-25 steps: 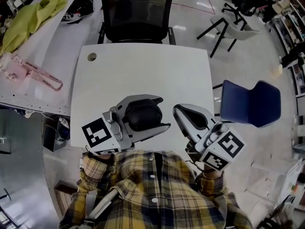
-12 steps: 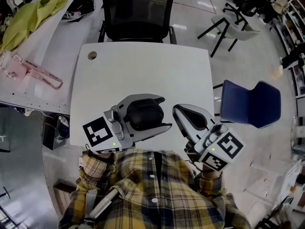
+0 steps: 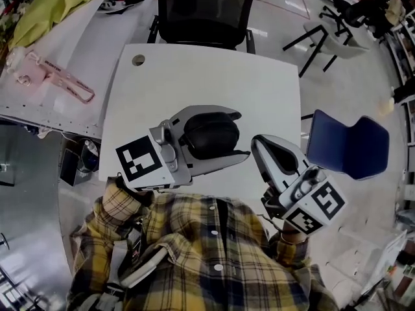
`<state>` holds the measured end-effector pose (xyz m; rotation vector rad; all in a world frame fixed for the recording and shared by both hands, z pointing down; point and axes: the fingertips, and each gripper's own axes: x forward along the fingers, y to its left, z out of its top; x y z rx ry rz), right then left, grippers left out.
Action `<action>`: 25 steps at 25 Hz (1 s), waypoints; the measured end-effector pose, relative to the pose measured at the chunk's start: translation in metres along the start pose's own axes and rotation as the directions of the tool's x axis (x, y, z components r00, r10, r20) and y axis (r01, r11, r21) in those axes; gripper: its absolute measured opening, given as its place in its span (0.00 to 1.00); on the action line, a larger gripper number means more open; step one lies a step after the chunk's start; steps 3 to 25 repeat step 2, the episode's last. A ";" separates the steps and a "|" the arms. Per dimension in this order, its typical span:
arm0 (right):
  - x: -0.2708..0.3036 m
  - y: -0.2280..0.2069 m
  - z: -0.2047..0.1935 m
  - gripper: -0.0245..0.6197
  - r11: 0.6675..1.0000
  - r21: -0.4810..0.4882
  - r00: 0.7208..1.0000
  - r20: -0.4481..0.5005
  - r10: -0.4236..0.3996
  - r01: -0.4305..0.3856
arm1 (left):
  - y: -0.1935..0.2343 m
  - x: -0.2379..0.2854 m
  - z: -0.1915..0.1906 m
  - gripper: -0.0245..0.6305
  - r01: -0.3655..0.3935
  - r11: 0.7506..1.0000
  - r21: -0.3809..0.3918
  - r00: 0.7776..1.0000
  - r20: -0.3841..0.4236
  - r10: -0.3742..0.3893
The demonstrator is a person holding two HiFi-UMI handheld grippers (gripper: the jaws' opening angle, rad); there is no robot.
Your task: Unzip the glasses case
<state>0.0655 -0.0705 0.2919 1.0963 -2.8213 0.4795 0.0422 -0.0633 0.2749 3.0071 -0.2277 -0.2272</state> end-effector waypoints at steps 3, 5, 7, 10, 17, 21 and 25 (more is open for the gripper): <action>-0.001 -0.001 0.002 0.03 1.000 -0.008 1.000 0.009 -0.009 0.009 | 0.004 -0.001 0.007 0.42 0.004 1.000 0.009 1.000 0.015 -0.004; -0.001 -0.001 0.002 0.03 1.000 -0.008 1.000 0.009 -0.009 0.009 | 0.004 -0.001 0.007 0.42 0.004 1.000 0.009 1.000 0.015 -0.004; -0.001 -0.001 0.002 0.03 1.000 -0.008 1.000 0.009 -0.009 0.009 | 0.004 -0.001 0.007 0.42 0.004 1.000 0.009 1.000 0.015 -0.004; -0.001 -0.001 0.002 0.03 1.000 -0.008 1.000 0.009 -0.009 0.009 | 0.004 -0.001 0.007 0.42 0.004 1.000 0.009 1.000 0.015 -0.004; -0.001 -0.001 0.002 0.03 1.000 -0.008 1.000 0.009 -0.009 0.009 | 0.004 -0.001 0.007 0.42 0.004 1.000 0.009 1.000 0.015 -0.004; -0.001 -0.001 0.002 0.03 1.000 -0.008 1.000 0.009 -0.009 0.009 | 0.004 -0.001 0.007 0.42 0.004 1.000 0.009 1.000 0.015 -0.004; -0.001 -0.001 0.002 0.03 1.000 -0.008 1.000 0.009 -0.009 0.009 | 0.004 -0.001 0.007 0.42 0.004 1.000 0.009 1.000 0.015 -0.004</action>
